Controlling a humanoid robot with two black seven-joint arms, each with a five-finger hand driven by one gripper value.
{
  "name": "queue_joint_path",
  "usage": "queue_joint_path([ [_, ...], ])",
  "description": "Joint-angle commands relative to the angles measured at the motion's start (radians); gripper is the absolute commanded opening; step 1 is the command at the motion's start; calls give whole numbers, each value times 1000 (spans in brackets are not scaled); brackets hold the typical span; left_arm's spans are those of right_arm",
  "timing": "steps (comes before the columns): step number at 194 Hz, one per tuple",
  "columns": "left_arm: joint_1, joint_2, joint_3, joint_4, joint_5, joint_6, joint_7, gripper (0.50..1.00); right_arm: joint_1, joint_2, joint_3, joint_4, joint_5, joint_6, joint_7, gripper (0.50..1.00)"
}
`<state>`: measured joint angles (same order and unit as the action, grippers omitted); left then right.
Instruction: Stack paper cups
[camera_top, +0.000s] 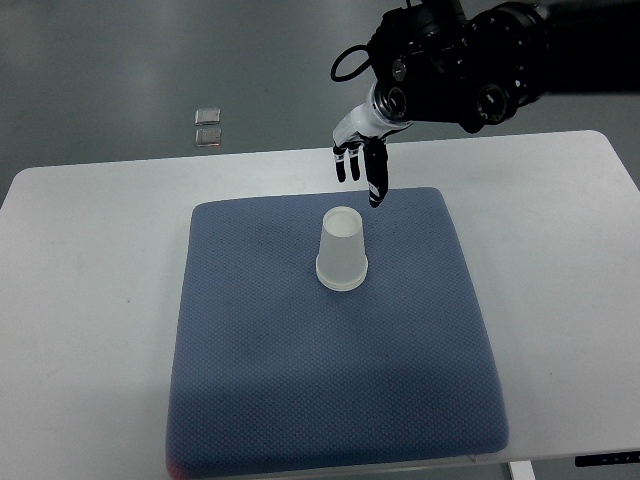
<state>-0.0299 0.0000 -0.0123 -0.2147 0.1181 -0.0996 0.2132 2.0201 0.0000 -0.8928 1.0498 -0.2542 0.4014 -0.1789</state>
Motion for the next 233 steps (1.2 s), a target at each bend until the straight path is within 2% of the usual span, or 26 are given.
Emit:
queue_joint_path([
  [1,-1,0,0,0,0,0,0,1000,-17,0,11,-30,53,-16,1,807],
  [43,1,0,0,1,0,0,0,1000,-104,0,58,-110,219,-85,13,813],
  [68,1,0,0,0,0,3,0,1000,-230,-109,282,-171,227,-170,13,821],
  [85,1,0,0,0,0,3,0,1000,-343,-184,491,-214,239,-237,30,844],
  [125,1,0,0,0,0,3,0,1000,-564,-239,850,-330,354,-315,90,848],
  [177,1,0,2,0,0,4,0,1000,-834,-224,1304,-444,403,-332,191,860],
  [233,1,0,3,0,0,4,0,1000,-1081,-167,1643,-458,405,-317,206,868],
])
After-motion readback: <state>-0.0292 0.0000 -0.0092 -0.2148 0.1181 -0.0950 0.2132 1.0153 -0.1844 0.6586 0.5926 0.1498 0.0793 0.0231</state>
